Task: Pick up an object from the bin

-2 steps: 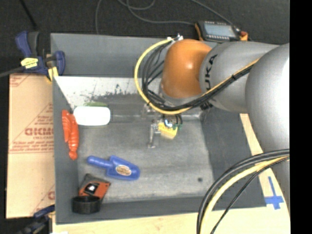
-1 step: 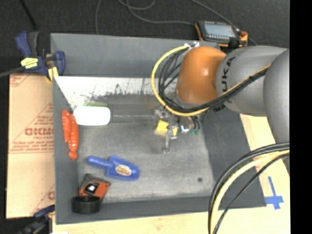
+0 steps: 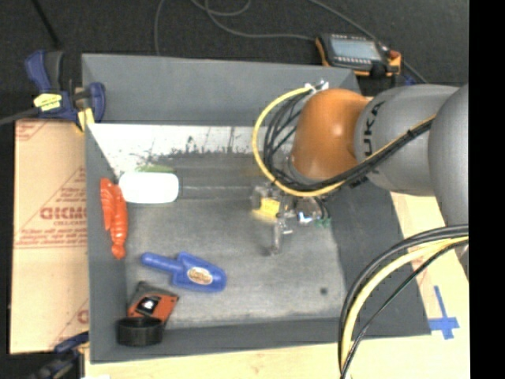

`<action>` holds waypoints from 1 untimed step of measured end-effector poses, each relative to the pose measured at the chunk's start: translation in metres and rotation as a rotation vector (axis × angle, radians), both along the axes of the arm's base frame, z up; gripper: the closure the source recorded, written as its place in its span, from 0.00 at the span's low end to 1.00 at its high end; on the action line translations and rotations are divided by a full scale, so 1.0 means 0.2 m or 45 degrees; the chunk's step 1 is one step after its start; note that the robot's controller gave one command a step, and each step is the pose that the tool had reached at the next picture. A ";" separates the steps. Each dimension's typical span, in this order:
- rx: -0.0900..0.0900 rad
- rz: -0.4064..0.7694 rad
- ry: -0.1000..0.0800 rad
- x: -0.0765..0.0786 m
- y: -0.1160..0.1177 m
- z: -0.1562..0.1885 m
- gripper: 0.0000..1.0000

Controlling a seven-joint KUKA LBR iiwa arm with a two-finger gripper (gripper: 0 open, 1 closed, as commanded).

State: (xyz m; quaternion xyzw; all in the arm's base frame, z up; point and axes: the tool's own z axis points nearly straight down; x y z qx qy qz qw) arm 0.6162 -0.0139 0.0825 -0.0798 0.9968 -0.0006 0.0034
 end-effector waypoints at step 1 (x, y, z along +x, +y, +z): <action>0.002 -0.003 0.007 0.00 -0.06 0.03 0.00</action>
Offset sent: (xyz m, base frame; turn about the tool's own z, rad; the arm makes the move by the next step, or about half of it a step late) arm 0.0158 -0.0574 0.0499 -0.0208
